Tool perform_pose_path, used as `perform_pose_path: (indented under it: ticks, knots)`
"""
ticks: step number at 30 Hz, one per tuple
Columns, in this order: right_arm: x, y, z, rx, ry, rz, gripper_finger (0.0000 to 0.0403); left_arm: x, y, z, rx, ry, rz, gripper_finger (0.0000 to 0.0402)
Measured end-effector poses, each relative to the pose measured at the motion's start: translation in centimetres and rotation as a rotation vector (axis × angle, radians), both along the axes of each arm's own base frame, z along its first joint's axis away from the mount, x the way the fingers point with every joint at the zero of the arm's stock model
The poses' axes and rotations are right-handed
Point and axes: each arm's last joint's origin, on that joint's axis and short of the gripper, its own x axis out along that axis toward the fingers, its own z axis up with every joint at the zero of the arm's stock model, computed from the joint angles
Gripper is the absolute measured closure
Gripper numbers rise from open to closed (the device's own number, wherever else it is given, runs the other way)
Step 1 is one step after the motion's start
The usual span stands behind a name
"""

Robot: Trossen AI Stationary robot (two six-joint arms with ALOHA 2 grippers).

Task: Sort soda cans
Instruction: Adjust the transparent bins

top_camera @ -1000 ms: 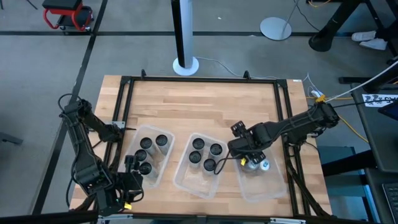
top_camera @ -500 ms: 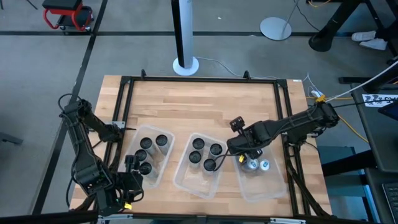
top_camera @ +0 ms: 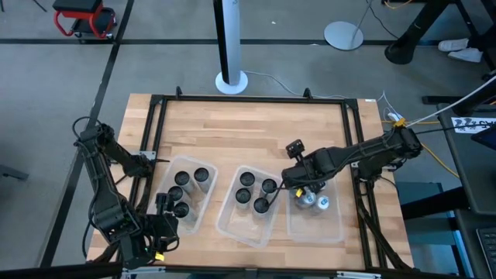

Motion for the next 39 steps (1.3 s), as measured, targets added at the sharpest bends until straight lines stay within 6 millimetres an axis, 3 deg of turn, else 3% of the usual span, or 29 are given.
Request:
perform_pose_path:
  ticks: [3, 7, 11, 15, 25, 30, 39]
  knots:
    - [0.1, 0.1, 0.4, 0.002, -0.006, 0.010, 0.0039, 0.0, 0.0, 0.0, 0.000, 0.000, -0.001, 0.0059]
    - [0.4, 0.8, 2.4, 0.036, -0.066, 0.050, 0.0039, 0.0, 0.0, 0.0, 0.006, -0.002, -0.004, 0.0059]
    - [0.6, 2.7, 4.6, 0.063, -0.185, 0.133, 0.0039, 0.1, 0.0, 0.0, 0.012, -0.012, -0.001, 0.0059]
    - [1.3, 5.4, 5.4, 0.100, -0.339, 0.260, 0.0039, 0.1, 0.0, 0.0, 0.010, -0.012, 0.002, 0.0059]
    - [4.1, 11.8, 3.2, 0.149, -0.509, 0.589, 0.0039, 0.1, 0.0, 0.0, 0.008, -0.013, 0.005, 0.0059]
    - [6.2, 13.0, 1.1, 0.158, -0.517, 0.643, 0.0039, 0.1, 0.0, 0.0, 0.004, -0.015, 0.005, 0.0059]
    - [8.0, 14.1, -0.4, 0.270, -0.545, 0.803, 0.0039, 0.1, 0.0, 0.0, 0.003, -0.016, 0.005, 0.0059]
